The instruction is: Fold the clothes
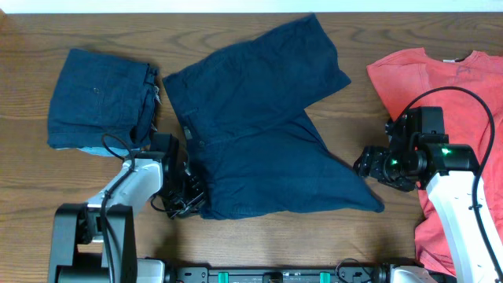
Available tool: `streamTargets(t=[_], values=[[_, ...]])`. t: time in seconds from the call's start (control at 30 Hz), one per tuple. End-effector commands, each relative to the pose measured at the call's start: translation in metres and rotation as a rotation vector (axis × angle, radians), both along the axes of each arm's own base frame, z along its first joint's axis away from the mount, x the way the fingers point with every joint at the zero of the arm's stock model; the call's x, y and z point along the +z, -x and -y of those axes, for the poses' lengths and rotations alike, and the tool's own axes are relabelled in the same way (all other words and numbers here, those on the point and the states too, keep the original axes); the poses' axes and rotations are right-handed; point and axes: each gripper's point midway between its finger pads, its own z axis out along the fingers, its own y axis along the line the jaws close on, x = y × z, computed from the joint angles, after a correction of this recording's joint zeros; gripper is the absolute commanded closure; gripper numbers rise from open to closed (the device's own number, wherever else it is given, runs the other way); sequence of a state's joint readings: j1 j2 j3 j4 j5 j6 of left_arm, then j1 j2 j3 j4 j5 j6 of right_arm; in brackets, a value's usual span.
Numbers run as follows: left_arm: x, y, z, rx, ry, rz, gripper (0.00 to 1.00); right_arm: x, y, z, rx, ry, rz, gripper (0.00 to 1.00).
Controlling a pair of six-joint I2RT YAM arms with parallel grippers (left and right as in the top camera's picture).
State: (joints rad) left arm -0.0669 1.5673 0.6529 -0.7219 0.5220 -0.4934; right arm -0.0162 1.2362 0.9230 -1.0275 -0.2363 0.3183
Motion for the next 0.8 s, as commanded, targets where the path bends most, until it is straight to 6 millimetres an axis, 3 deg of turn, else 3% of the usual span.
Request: streamTargets(t=[0.0, 0.23, 0.47, 0.67, 0.77], values=[[-0.017, 0.021, -0.009, -0.046, -0.047, -0.060, 0.94, 0.003, -0.001, 0.000, -0.008, -0.008, 0.008, 0.31], [0.004, 0.012, -0.006, -0.081, -0.023, -0.051, 0.94, -0.001, 0.009, 0.005, -0.057, 0.012, -0.045, 0.31], [0.048, -0.028, -0.005, -0.102, -0.032, 0.119, 0.94, -0.024, 0.035, 0.018, -0.178, 0.030, -0.165, 0.33], [0.063, -0.039, -0.006, -0.101, -0.042, 0.196, 0.94, -0.046, 0.066, -0.021, -0.151, -0.197, -0.281, 0.32], [0.064, -0.038, -0.006, -0.101, -0.042, 0.194, 0.94, -0.054, 0.071, -0.030, -0.146, -0.251, -0.294, 0.32]])
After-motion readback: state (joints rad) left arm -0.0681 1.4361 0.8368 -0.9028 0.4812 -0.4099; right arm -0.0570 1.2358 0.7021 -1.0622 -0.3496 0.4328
